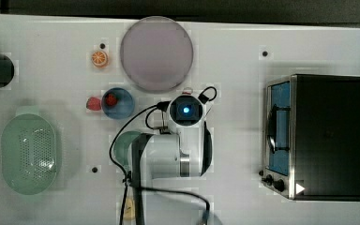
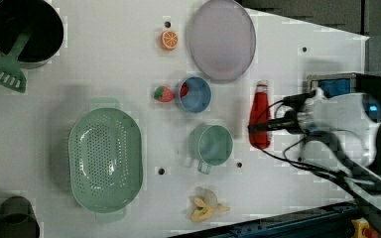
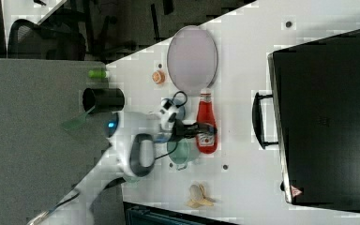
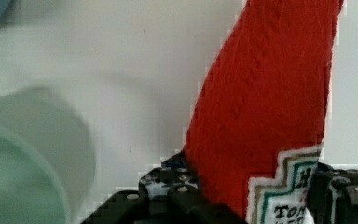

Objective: Pick Ketchup from the table and place it in strainer.

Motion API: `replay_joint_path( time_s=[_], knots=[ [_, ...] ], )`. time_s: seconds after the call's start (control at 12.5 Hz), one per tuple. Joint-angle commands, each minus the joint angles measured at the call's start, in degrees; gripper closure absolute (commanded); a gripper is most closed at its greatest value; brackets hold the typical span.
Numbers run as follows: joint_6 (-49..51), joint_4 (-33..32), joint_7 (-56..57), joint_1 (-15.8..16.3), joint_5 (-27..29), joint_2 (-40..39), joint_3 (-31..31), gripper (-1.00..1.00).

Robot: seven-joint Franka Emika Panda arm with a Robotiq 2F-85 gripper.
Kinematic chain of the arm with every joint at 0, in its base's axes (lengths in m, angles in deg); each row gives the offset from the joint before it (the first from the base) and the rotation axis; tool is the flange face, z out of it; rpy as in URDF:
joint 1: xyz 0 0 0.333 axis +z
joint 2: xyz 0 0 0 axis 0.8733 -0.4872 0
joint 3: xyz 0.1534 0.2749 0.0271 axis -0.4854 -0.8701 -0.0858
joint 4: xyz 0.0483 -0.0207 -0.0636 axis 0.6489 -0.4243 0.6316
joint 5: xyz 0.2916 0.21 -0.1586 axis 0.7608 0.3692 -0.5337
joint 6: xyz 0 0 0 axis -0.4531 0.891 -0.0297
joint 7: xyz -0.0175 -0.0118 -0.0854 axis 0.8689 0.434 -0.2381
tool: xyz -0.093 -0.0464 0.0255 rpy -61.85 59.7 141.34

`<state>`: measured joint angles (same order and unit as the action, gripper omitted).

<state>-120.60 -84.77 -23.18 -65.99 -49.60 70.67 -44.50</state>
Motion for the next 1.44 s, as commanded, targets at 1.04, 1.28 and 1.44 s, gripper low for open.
replay_joint_path(
  time_s=[1.04,1.28,1.44],
  knots=[
    [21.9,16.6,-44.9,6.6,4.2,14.3,-28.3,-0.24],
    [11.1,16.4,-56.9,7.6,4.1,7.2,-34.9,-0.24],
    [6.1,16.4,-62.7,8.6,3.8,1.2,-36.9,-0.32]
  ],
)
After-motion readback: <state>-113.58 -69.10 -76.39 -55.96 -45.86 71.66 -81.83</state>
